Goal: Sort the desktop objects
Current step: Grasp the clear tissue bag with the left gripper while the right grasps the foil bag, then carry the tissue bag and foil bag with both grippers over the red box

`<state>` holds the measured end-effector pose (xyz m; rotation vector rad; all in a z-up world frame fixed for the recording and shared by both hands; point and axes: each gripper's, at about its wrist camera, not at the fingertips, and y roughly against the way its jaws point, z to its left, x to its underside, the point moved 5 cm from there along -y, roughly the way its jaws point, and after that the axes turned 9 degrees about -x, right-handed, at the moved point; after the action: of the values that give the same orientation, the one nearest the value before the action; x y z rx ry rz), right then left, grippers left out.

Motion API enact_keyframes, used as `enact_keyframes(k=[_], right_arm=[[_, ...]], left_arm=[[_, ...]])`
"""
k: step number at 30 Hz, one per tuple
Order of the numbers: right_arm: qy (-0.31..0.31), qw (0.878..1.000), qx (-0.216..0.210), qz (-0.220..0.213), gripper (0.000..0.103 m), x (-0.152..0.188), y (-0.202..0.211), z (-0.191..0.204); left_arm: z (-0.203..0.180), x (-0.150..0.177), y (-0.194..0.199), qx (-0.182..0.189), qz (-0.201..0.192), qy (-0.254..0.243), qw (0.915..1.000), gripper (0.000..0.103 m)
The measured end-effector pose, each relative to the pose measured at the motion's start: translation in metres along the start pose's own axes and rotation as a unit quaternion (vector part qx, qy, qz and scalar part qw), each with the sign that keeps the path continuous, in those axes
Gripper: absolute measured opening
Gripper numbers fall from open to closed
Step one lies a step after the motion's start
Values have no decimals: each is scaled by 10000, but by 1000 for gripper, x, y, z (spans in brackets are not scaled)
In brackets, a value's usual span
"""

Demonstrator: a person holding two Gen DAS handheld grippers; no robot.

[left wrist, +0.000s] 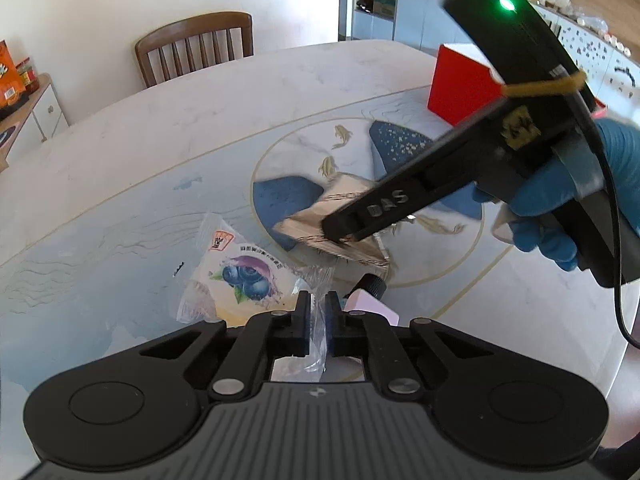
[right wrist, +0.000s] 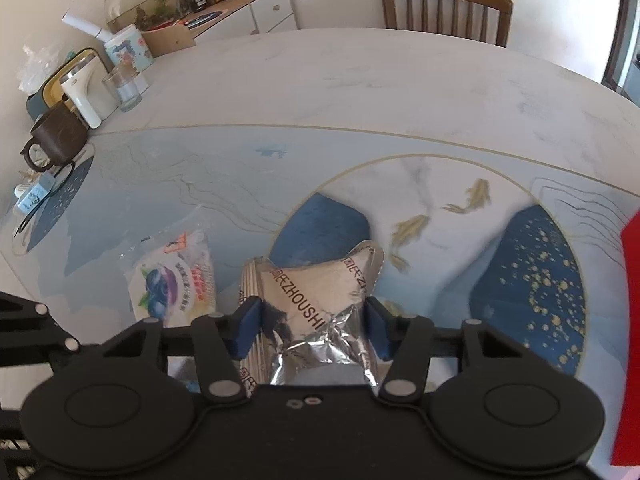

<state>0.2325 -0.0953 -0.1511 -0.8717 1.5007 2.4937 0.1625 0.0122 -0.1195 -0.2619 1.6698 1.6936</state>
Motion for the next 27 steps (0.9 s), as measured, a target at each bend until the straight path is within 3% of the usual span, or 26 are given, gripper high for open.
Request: enact_keyframes(k=[12,27], right_arm=[[-561,9981,94,-257,52,11,47,-42],[-698,9955,-126,-623,52,22,115,-54]], left_arm=[[14,-13,7,212,21,621,9978,4],[3,-41,31,380,-250,1012,9938,4]])
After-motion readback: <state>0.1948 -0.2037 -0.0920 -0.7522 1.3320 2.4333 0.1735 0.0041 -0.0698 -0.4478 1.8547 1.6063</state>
